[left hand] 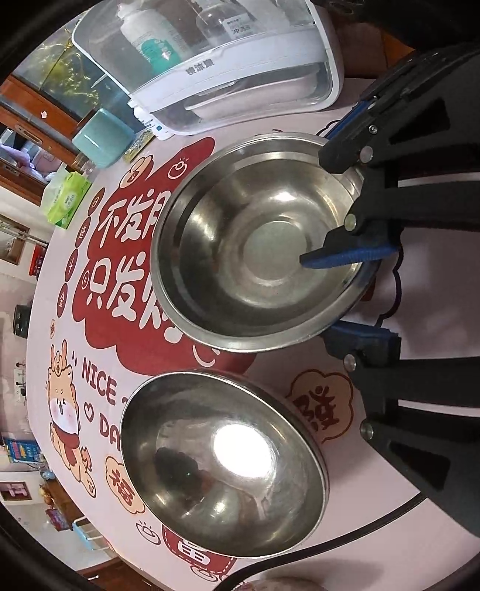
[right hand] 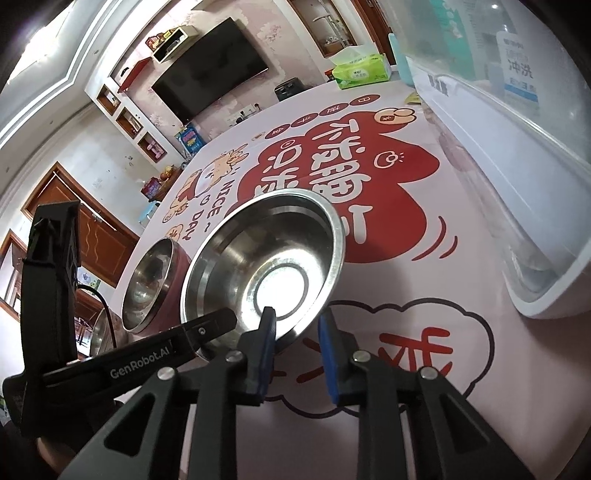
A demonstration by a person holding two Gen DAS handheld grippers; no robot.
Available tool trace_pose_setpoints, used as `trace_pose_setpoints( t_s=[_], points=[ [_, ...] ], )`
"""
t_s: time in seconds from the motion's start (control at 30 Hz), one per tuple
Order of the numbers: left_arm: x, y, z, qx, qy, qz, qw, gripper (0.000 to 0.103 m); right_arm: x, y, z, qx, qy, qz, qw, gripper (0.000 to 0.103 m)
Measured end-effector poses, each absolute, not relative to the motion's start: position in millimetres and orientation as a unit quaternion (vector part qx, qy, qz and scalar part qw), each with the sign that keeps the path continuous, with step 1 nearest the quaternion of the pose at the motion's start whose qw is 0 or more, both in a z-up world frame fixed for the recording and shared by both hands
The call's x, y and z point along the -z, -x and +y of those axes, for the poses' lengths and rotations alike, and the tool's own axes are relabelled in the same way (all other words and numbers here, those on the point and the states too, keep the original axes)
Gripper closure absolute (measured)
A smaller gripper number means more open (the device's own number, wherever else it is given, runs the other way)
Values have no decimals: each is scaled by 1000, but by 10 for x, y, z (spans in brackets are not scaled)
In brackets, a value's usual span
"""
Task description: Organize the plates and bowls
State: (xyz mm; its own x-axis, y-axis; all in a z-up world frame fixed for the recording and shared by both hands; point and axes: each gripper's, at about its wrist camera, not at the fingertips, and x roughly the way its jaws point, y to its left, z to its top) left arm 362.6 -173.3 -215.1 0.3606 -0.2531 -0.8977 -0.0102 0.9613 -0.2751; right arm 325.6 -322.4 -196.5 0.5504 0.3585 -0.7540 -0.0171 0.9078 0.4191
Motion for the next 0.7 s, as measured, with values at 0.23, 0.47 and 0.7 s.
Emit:
trace_pose_setpoints(
  t_s=[0.23, 0.47, 0.7],
  points=[
    [2078, -3555, -1716, 80, 125, 560, 815, 77, 1915, -3219, -3244, -107, -190, 461, 860, 80],
    [1896, -3443, -1676, 87, 132, 550, 820, 77, 1737, -3110, -3207, -109, -181, 445, 870, 80],
    [1616, -3221, -1599, 99, 133, 527, 833, 77, 1482, -2919, -3145, -112, -171, 426, 881, 80]
  ],
)
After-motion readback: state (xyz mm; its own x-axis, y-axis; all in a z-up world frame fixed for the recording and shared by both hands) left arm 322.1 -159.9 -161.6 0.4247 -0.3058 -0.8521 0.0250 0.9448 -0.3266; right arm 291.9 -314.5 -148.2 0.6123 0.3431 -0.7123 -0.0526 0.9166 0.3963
